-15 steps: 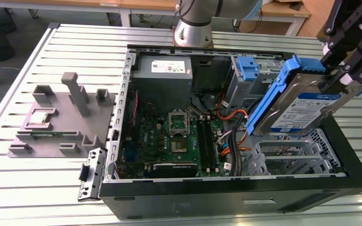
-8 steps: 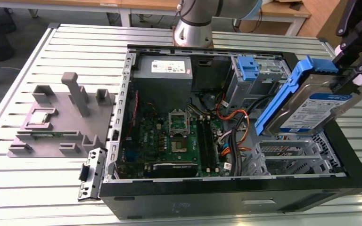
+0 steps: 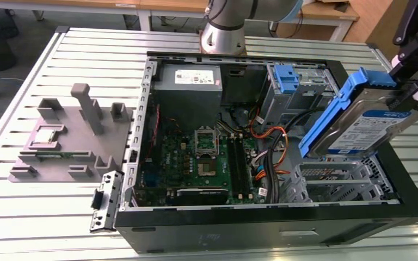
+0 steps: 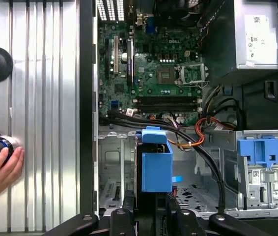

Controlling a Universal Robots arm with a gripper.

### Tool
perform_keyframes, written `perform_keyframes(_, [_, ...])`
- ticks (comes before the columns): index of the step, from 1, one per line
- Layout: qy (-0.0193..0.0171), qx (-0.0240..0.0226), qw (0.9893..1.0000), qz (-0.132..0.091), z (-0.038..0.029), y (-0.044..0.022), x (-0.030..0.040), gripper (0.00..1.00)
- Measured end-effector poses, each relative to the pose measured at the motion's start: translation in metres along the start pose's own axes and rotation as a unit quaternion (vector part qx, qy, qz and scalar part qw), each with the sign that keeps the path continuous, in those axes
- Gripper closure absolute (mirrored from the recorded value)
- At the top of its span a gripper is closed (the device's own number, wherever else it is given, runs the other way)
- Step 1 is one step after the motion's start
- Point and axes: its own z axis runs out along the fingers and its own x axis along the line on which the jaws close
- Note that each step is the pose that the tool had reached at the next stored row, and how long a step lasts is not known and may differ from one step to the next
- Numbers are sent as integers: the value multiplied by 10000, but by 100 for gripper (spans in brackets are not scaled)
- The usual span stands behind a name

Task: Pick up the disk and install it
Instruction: 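Pick up the disk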

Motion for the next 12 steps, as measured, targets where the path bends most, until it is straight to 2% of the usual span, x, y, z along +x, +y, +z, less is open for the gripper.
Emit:
perform_keyframes(8, [0,1,10000,0,24,-34,2,65])
perform_keyframes(12, [-1,0,10000,-1,23,-88,0,65])
